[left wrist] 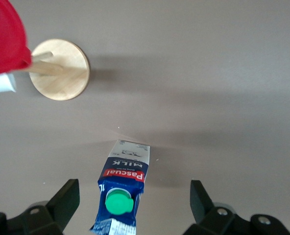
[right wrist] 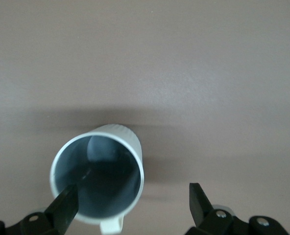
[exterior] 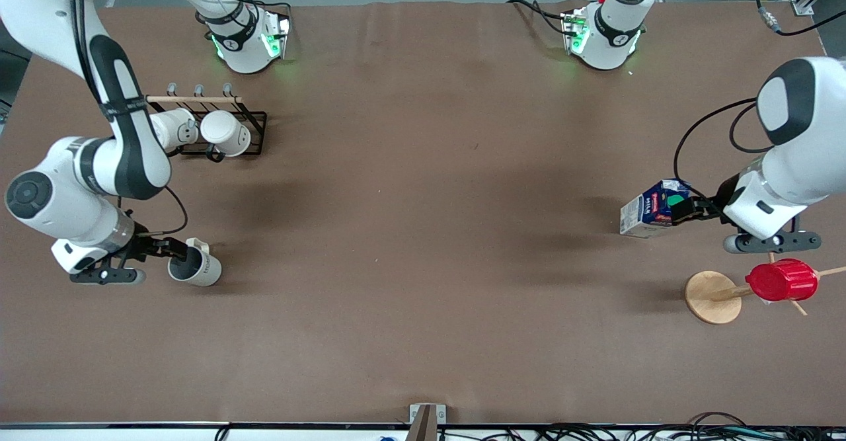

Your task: Place cup and milk on table

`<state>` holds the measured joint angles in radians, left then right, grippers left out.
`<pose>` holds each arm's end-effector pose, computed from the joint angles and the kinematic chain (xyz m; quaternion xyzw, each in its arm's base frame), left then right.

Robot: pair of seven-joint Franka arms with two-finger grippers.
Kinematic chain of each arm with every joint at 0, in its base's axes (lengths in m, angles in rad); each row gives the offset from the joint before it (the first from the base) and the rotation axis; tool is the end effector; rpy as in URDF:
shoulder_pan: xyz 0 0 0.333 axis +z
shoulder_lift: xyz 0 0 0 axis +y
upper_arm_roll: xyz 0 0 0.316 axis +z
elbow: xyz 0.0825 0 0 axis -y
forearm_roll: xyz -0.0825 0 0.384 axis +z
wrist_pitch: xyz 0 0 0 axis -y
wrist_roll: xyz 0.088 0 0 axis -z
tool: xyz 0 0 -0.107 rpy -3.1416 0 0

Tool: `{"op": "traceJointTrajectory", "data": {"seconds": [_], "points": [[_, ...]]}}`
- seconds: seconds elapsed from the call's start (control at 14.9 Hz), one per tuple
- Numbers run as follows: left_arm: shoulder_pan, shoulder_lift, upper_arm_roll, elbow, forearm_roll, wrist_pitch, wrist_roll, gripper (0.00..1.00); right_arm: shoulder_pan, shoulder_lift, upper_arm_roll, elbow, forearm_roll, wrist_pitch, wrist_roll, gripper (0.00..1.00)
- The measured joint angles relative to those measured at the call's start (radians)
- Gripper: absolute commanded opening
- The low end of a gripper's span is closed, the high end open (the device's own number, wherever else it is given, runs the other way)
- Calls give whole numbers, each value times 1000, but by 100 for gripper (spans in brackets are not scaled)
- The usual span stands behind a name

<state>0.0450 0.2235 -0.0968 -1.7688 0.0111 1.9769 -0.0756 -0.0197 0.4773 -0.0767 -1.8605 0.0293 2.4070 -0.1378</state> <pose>0.6203 -0.0278 0.4333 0.9999 0.0108 -0.0075 0.0052 0.6448 -0.0589 0.2688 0.9992 0.0151 0.0343 0.0113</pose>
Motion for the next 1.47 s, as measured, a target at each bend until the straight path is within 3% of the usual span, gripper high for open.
{"op": "traceJointTrajectory", "data": {"seconds": [0.13,0.27,0.47,0.67,1.21,1.47], "points": [[0,-1,-1,-42,5,24,0,98,0,32,0,0,0,34,-18,93],[0,-4,-1,-63,8,26,0,98,0,48,0,0,0,55,-25,79],[0,-9,-1,-84,9,26,0,98,0,60,0,0,0,76,-28,46],[1,-12,-1,-104,14,30,0,97,0,63,0,0,0,83,-28,1],[4,-18,-1,-166,15,93,0,96,2,60,8,39,10,22,-1,0],[10,-25,0,-221,44,135,0,96,16,0,131,161,10,-231,193,0]]}}
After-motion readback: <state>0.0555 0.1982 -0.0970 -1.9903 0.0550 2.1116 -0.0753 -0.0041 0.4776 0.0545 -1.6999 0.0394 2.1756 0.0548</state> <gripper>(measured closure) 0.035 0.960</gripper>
